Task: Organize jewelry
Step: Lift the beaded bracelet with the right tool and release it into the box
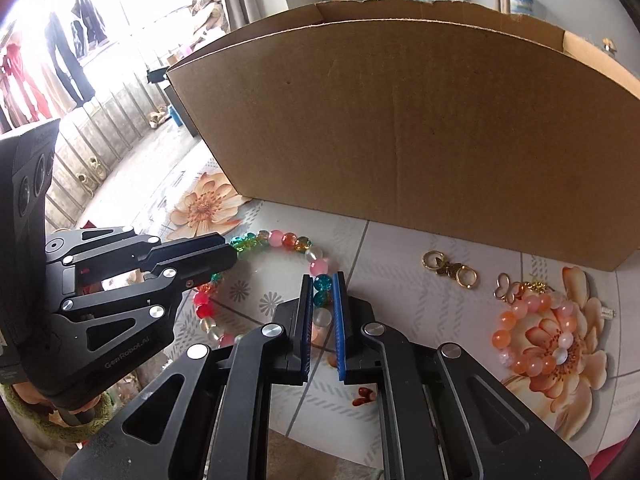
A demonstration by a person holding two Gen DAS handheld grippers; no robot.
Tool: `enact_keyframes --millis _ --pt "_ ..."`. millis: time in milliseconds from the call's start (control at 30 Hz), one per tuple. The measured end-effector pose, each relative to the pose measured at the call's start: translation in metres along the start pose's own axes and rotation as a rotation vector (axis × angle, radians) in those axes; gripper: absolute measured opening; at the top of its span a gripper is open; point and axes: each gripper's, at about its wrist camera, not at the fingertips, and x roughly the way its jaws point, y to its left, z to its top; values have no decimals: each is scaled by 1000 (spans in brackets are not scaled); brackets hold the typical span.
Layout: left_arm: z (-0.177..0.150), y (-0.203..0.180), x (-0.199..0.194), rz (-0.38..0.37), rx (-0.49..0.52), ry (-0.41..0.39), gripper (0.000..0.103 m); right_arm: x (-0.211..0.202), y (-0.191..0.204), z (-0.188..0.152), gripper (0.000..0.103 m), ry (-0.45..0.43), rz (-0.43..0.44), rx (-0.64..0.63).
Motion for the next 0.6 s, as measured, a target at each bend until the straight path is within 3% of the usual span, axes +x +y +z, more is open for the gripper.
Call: enact_keyframes --millis 367,600 --pt "4 -8 -39 -32 -13 -125 9 -29 -15 -3 7 -57 67 47" --pt "18 -7 -81 -77 -32 -223 9 -63 -14 9 7 -141 94 45"
